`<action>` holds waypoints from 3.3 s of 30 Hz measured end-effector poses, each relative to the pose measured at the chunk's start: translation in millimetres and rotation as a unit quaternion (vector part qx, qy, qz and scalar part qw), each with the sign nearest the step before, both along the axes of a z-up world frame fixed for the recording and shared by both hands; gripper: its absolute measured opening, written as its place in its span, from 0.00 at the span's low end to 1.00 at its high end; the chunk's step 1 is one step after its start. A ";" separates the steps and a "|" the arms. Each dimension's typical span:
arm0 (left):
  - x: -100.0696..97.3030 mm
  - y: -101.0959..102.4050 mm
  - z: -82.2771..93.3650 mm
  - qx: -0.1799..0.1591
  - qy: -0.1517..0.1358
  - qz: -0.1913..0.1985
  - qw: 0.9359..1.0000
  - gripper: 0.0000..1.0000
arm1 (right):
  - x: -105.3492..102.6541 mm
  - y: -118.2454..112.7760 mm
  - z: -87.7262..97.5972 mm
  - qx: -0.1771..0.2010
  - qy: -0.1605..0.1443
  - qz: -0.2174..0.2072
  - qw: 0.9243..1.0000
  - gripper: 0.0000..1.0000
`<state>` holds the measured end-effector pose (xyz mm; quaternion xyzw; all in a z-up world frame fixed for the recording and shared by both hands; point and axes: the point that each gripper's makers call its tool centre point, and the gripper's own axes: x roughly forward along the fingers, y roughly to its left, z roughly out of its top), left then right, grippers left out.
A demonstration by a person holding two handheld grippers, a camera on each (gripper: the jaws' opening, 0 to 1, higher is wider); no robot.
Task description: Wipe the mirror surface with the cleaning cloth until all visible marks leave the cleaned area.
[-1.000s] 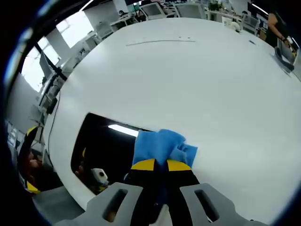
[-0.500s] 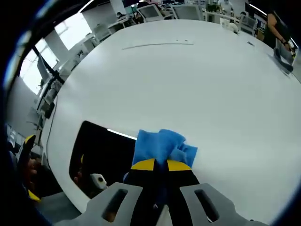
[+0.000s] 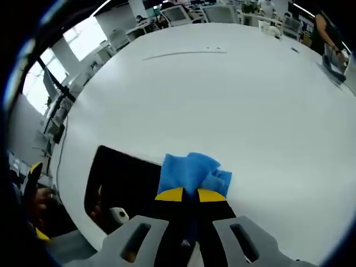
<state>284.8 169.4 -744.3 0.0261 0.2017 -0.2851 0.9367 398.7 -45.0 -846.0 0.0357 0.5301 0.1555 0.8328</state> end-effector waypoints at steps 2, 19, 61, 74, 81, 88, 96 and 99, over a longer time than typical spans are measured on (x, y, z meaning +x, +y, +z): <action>0.5 1.2 0.4 -0.004 0.000 0.003 1.000 0.99 | -0.4 -0.4 5.3 -0.001 -0.005 0.004 1.000 0.02; 7.3 0.6 1.9 -0.006 -0.004 0.002 1.000 0.99 | 4.3 -30.0 60.6 0.024 -0.048 -0.011 0.999 0.02; 10.7 7.5 -19.4 0.001 0.022 0.025 0.999 0.99 | -19.9 -91.3 -13.2 -0.088 -0.044 0.058 0.993 0.07; 28.5 10.6 -7.9 -0.012 0.012 -0.036 0.999 0.99 | -23.1 -78.8 10.0 -0.046 -0.069 -0.004 0.997 0.29; 32.0 22.0 0.0 -0.026 0.013 -0.052 0.998 1.00 | -34.2 -106.0 65.7 -0.051 -0.170 0.019 0.984 0.57; 18.8 19.3 14.8 -0.045 -0.005 0.002 0.999 1.00 | -64.4 -126.1 82.5 -0.034 -0.231 0.053 0.971 0.82; 7.5 1.5 7.5 -0.036 -0.015 0.023 0.999 1.00 | -88.2 -136.8 81.6 -0.018 -0.267 0.065 0.961 0.93; 5.1 -4.5 6.2 -0.034 -0.018 0.023 0.999 1.00 | -93.1 -139.9 82.7 -0.010 -0.286 0.062 0.956 0.97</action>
